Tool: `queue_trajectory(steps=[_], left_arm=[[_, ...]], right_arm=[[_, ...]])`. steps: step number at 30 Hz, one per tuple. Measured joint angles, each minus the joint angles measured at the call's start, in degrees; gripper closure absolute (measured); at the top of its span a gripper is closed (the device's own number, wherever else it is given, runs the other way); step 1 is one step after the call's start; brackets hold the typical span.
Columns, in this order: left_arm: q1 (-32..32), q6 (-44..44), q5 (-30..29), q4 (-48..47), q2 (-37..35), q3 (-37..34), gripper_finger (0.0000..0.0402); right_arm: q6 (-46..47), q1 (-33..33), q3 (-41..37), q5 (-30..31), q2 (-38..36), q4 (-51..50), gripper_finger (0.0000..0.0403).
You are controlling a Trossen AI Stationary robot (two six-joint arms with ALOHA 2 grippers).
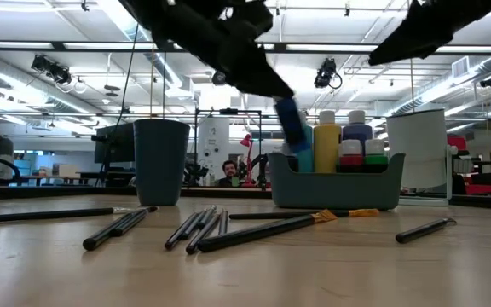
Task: Pick & Place Paint Supplies
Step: Put the small dark blue paint bottle into the blue bin
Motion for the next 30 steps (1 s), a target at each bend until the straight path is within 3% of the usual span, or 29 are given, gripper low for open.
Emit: queue_trajectory(steps=[12,20,30], left_arm=[[2.9,-4.3,-0.5,-5.8,5.0,1.3,0.0262],[3.0,-1.1,-0.1,-4.7,7.1,1.3,0.0262],[3.0,-1.1,-3.1,-3.1,9.2,1.5,0.0219]], right_arm=[[-2.7,0.0,0.0,0.1,0.7,0.9,0.0211],[-3.4,-0.1,0.0,0.0,1.2,2.0,0.0211],[-3.5,-0.1,0.0,-0.2,1.2,2.9,0.0211]])
